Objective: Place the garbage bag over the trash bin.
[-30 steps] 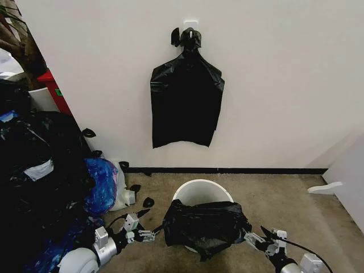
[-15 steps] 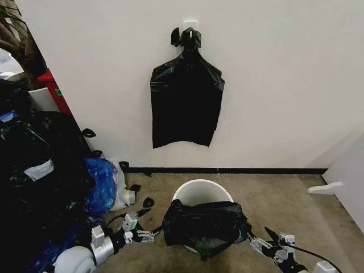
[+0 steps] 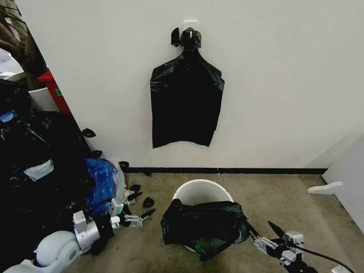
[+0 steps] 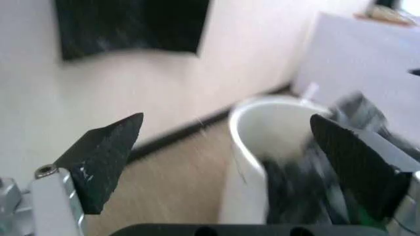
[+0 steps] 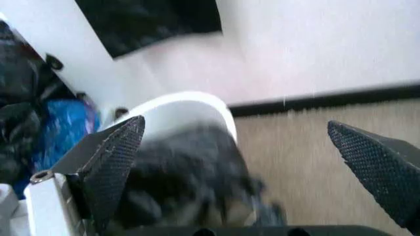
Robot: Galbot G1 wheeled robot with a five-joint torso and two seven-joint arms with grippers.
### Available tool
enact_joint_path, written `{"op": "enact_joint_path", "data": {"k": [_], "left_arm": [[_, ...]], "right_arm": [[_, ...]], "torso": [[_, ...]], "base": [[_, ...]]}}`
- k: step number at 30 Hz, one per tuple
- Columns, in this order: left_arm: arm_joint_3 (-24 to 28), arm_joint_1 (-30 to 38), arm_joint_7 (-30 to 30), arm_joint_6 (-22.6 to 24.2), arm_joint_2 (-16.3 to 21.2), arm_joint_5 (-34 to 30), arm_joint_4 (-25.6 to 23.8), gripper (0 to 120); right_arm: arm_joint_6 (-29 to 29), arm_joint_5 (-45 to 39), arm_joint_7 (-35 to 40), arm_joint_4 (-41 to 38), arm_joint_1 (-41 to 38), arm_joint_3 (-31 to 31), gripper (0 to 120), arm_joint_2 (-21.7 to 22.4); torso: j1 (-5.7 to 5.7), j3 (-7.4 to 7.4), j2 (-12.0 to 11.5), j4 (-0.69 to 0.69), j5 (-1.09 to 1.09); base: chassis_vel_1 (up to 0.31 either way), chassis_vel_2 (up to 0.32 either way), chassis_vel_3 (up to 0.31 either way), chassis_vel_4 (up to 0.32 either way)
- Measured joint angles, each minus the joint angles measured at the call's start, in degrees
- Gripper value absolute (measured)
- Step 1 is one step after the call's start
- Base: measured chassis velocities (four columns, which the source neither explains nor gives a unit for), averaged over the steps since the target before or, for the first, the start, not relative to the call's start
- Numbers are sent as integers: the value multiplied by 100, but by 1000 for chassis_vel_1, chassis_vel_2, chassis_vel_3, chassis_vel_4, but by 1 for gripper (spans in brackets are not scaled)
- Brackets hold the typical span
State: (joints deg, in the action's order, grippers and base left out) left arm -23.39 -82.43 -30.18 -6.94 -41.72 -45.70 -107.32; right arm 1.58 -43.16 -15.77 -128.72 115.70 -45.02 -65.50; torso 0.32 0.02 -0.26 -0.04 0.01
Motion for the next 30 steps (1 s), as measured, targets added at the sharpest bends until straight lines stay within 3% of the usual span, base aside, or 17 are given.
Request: {"op": "enact_joint_path", "data": {"k": [2, 7, 8, 9, 10, 12, 17, 22, 24, 26, 30], "left_arm": [[-34, 38, 513, 18, -103, -16, -230, 100], [8, 24, 2347, 203, -463, 64, -960, 100], [8, 24, 2347, 203, -463, 64, -960, 100], [52, 6, 2679, 282, -539, 110, -1119, 100], [140, -22, 3318, 493, -690, 234, -1420, 100], [177, -51, 3689, 686, -765, 252, -1615, 100], [239, -95, 4106, 988, -785, 252, -1920, 100], [446, 11, 4131, 1187, -692, 250, -1967, 100], [517, 58, 4138, 1264, -674, 259, -1984, 100], [588, 101, 4143, 1326, -655, 278, -1994, 100], [595, 69, 4216, 1377, -674, 326, -2095, 100]], "right_arm": [[345, -156, 136, -267, -192, -126, 100, 102], [2373, -1091, 1384, -879, -1279, -264, 100, 523], [2373, -1091, 1384, -879, -1279, -264, 100, 523], [2731, -1239, 1598, -897, -1617, -228, 100, 595], [3485, -1502, 1936, -870, -2487, -67, 100, 720], [3946, -1611, 1952, -784, -2932, 14, 100, 812], [4122, -1426, 1802, -472, -3539, 315, 100, 1052], [4121, -1221, 1574, -68, -3927, 490, 100, 1439], [4115, -1195, 1461, 129, -4027, 557, 100, 1706], [4108, -1194, 1353, 269, -4067, 623, 100, 2051], [4091, -1224, 1038, 556, -4382, 928, 100, 2670]], "torso": [[0, 0, 0, 0, 1], [0, 0, 0, 1, 1], [0, 0, 0, 1, 1], [0, 0, 0, 2, 2], [0, 0, 0, 4, 2], [0, 1, 0, 3, 1], [0, 1, 0, 4, 3], [0, 1, 0, -1, 2], [1, 1, 0, 3, 2], [1, 1, 0, -2, 2], [0, 0, 0, 0, 3]], "base": [[0, 0, 0, 0], [0, 0, 0, 0], [0, 0, 0, 0], [0, 0, 0, 0], [0, 0, 0, 0], [0, 0, 0, 0], [0, 0, 0, 0], [0, 0, 0, 0], [0, 0, 0, 0], [0, 0, 0, 0], [0, 0, 0, 0]]}}
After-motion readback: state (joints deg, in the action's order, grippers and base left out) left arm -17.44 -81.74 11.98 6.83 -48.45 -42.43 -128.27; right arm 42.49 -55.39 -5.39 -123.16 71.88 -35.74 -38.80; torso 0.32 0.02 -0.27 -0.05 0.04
